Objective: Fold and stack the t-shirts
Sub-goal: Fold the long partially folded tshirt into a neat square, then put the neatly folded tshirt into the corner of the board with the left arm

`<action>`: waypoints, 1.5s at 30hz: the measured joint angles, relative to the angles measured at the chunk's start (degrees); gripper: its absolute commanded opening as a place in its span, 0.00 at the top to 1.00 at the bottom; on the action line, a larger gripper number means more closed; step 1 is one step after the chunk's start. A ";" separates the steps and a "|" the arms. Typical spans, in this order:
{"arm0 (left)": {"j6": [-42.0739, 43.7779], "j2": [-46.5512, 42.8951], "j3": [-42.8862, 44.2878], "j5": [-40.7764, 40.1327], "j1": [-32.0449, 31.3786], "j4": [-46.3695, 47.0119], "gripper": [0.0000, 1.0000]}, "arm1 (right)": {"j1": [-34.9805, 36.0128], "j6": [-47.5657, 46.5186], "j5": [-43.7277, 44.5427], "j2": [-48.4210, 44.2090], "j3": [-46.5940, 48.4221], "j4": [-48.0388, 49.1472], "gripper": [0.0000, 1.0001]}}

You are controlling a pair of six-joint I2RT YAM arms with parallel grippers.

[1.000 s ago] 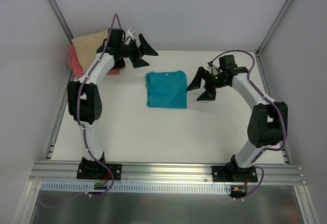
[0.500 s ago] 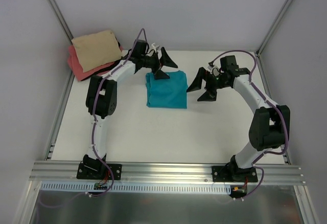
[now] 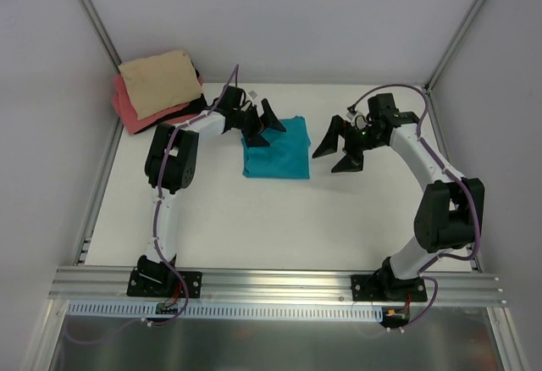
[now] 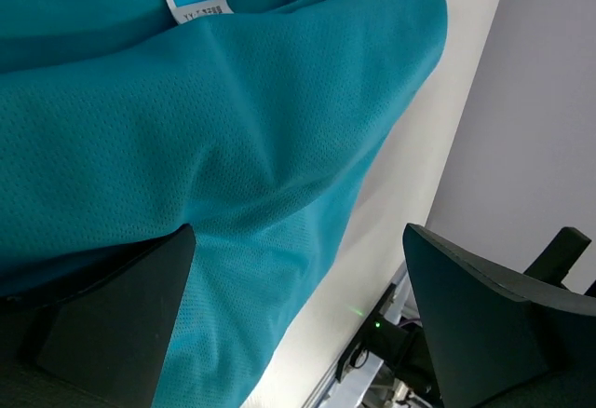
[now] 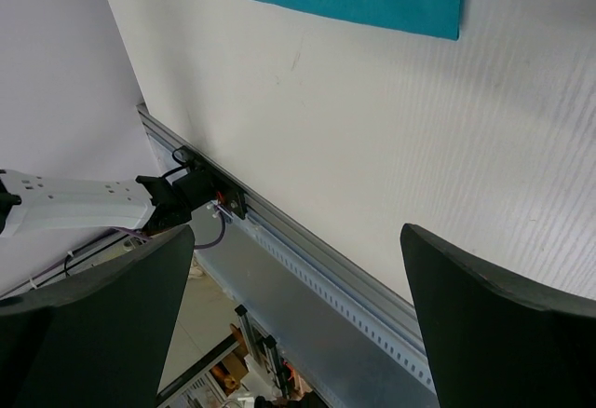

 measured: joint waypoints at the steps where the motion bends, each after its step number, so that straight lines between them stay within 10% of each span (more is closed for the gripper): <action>1: 0.04 0.20 0.17 -0.20 -0.02 0.20 0.01 | -0.15 -0.35 -0.04 -0.17 0.09 -0.66 0.01; 17: 7.50 -10.08 5.46 -4.04 1.68 -4.44 0.01 | -0.42 0.28 -1.88 0.90 0.57 3.34 0.00; 26: 14.40 -33.97 -0.96 -4.46 8.96 -10.47 0.01 | 4.28 5.88 -4.96 22.69 16.24 11.50 0.00; 45: 16.06 -34.62 -14.03 -1.88 7.82 -11.54 0.01 | 11.41 9.27 -6.21 47.04 37.99 7.98 0.00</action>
